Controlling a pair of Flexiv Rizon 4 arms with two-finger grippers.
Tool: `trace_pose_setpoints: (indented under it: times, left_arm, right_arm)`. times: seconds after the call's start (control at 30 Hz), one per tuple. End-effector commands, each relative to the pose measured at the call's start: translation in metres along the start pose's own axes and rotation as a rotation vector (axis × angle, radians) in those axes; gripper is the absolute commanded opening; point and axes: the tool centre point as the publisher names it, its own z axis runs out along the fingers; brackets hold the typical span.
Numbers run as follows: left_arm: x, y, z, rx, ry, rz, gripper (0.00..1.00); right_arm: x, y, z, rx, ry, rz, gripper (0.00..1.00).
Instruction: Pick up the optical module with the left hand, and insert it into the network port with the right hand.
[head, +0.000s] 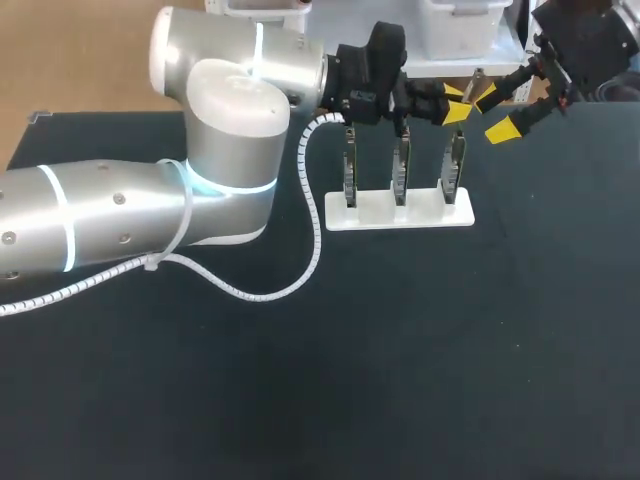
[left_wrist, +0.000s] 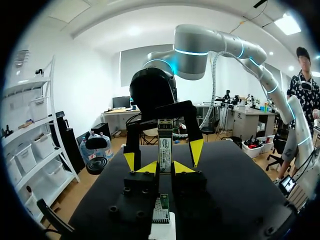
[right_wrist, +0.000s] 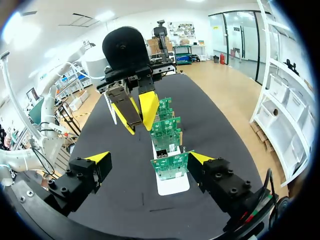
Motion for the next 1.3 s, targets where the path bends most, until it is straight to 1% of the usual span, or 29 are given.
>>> trace_pose_setpoints:
  times: [0.03,0.27,0.5,0.8,1.0,1.3]
  left_arm:
    - [0.003,0.002,0.004,0.0,-0.005,-0.001,0.0]
    - [0.01,0.001,0.01,0.012,-0.006,-0.018,0.0]
    - [0.015,0.003,0.009,0.0,-0.016,-0.033,0.0]
    - [0.016,0.005,0.011,-0.003,-0.019,-0.039,0.0]
    - [0.012,0.005,0.015,0.009,-0.019,-0.03,0.0]
    - [0.011,0.006,0.016,0.016,-0.004,-0.028,0.0]
  right_arm:
    - [0.0,0.001,0.0,0.002,0.001,0.0,1.0]
    - [0.0,0.001,0.0,0.002,0.001,0.0,1.0]
    - [0.0,0.001,0.0,0.002,0.001,0.0,1.0]
    - [0.0,0.001,0.0,0.002,0.001,0.0,1.0]
    - [0.0,0.001,0.0,0.002,0.001,0.0,1.0]
    - [0.0,0.001,0.0,0.002,0.001,0.0,1.0]
